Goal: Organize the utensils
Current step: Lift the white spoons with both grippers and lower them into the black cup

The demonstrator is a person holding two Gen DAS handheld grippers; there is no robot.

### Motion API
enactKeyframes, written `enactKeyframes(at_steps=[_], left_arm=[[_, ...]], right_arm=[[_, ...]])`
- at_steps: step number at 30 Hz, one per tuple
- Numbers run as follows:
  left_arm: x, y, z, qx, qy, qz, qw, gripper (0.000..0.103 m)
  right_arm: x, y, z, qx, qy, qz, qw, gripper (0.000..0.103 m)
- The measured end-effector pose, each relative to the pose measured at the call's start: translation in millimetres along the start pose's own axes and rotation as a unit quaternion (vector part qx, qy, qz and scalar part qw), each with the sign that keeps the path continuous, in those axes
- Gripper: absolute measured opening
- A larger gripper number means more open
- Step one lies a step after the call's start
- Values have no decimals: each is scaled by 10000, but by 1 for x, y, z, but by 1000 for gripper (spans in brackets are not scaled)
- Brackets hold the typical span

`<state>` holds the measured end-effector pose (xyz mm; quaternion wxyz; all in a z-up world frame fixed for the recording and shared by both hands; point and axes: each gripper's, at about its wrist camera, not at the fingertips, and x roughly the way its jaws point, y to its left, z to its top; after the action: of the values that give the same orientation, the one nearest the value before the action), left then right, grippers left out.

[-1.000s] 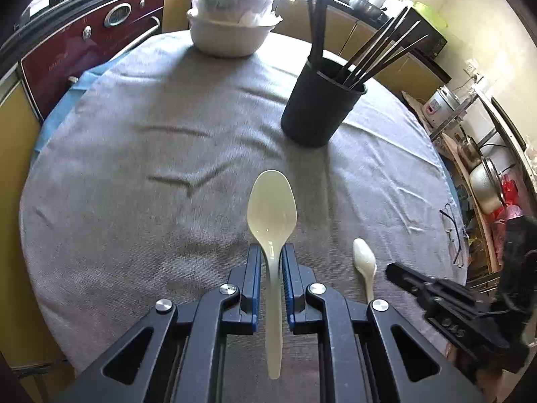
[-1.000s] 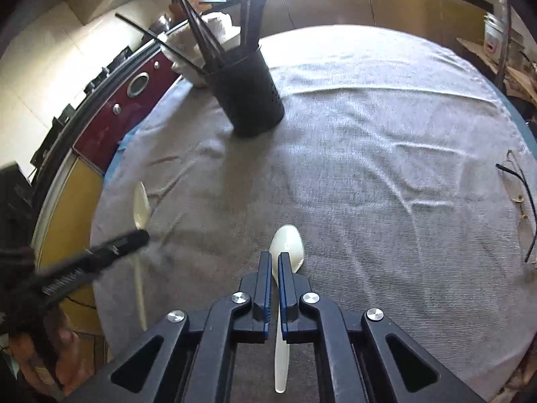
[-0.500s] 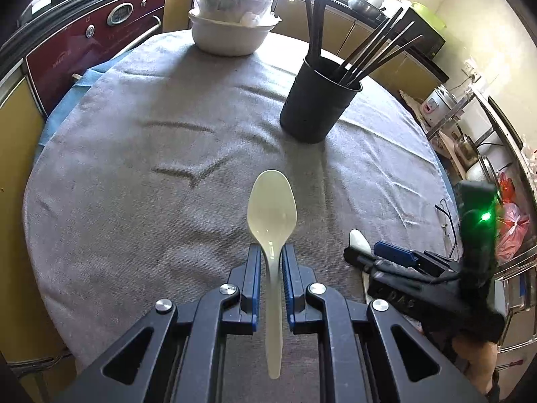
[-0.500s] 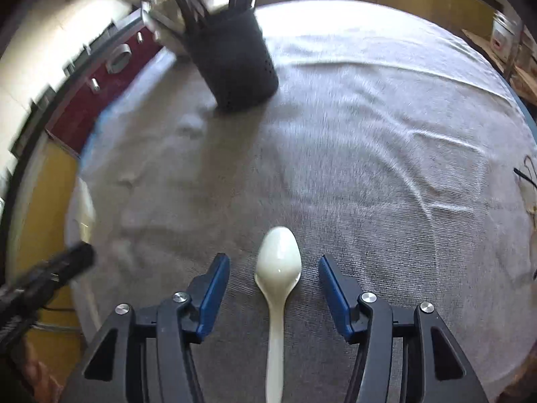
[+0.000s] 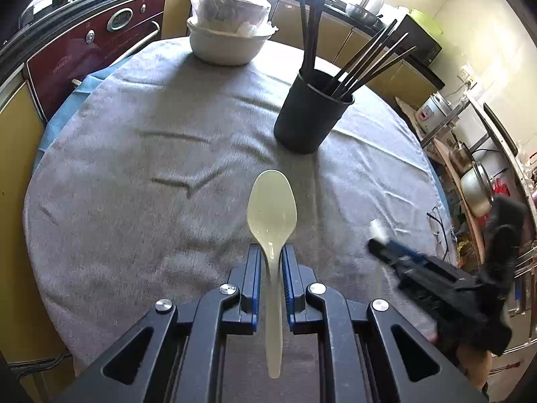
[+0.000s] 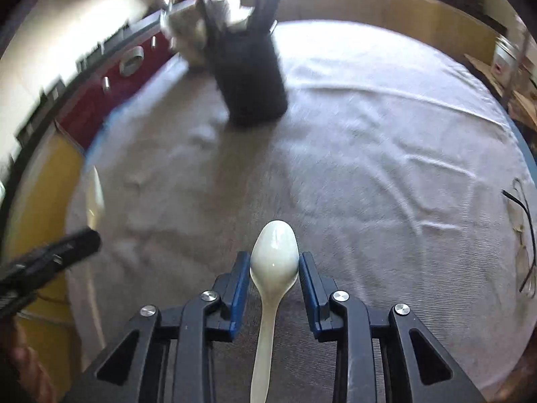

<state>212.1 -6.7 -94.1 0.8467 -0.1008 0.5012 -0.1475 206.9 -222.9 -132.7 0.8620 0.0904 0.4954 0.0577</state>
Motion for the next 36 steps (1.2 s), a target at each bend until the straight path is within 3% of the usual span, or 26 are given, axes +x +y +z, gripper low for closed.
enactKeyframes(at_steps=[4, 11, 20, 24, 27, 32, 36], left_arm=[[-5, -7, 6, -17, 7, -174, 9998, 13], [-25, -32, 42, 42, -209, -618, 9979, 13], [-47, -69, 130, 378, -1350, -815, 9868, 13], [-36, -73, 163, 415, -2043, -480, 9769, 13], [-16, -66, 178, 383, -2318, -382, 9713, 13], [14, -46, 184, 207, -2523, -508, 9661, 13], [32, -37, 189, 183, -2459, -626, 9671, 12]], right_arm=[[-38, -16, 10, 408, -719, 273, 9962, 32], [-86, -15, 37, 505, -1456, 776, 9850, 32], [-113, 10, 112, 95, -2382, 952, 9665, 32], [-108, 23, 147, -40, -2829, 780, 9560, 32], [-95, 28, 170, -10, -3034, 713, 9502, 32], [-58, 38, 193, -150, -3100, 702, 9480, 32], [-30, 46, 196, -322, -2979, 653, 9518, 32]])
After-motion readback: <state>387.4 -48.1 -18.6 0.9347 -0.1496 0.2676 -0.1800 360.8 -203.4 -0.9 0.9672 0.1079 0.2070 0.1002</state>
